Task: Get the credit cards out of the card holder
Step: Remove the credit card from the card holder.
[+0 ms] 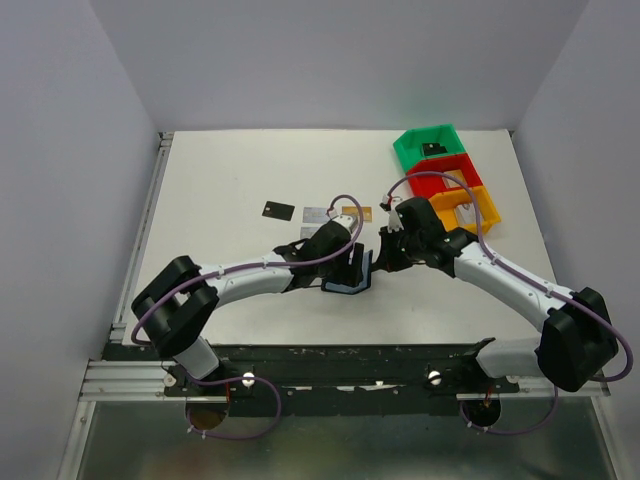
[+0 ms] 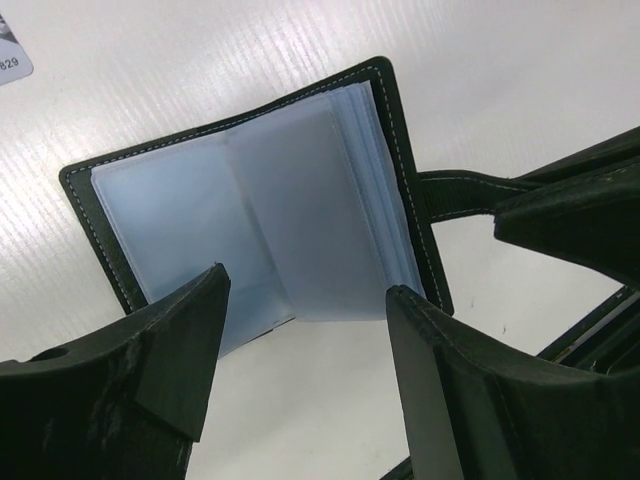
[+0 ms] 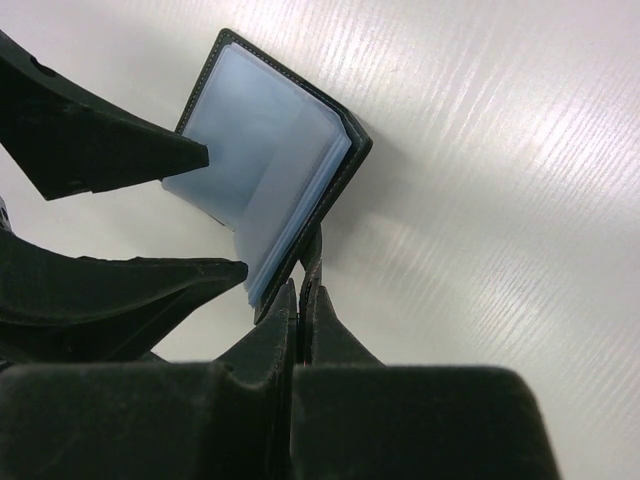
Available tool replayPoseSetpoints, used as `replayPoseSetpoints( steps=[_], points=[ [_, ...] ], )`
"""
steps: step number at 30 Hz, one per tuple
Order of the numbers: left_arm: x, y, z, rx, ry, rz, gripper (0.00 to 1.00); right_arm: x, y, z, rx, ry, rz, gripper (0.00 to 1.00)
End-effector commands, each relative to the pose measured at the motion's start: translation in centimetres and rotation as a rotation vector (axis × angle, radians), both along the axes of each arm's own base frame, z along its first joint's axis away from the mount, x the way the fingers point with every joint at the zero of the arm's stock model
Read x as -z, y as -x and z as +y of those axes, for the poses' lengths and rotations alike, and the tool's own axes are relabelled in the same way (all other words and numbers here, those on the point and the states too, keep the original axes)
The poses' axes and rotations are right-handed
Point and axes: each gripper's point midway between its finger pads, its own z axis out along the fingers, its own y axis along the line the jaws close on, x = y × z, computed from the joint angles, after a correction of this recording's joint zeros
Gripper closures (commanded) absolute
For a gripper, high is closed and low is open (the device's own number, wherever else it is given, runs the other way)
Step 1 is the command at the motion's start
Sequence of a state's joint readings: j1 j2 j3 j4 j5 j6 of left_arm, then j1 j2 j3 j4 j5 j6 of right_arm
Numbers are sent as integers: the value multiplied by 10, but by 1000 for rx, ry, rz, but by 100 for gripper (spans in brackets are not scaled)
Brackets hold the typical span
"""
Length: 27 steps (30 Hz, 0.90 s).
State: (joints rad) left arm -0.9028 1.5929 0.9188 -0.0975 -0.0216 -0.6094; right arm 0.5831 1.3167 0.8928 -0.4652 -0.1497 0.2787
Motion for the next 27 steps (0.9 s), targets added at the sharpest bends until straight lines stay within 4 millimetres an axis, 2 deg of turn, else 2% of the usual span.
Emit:
replayPoseSetpoints(
  steps=[1,19,27],
  points=[
    [-10,-8,-12,23,29,-22,23,-2,0,2,-18,-7,3,100],
    [4,-10,-14,31,-15,3,24,-5,0,5,-26,-20,6,100],
    [16,-16,5,-41,-108,14,24,-4,1,4,-25,-16,7,100]
  ],
)
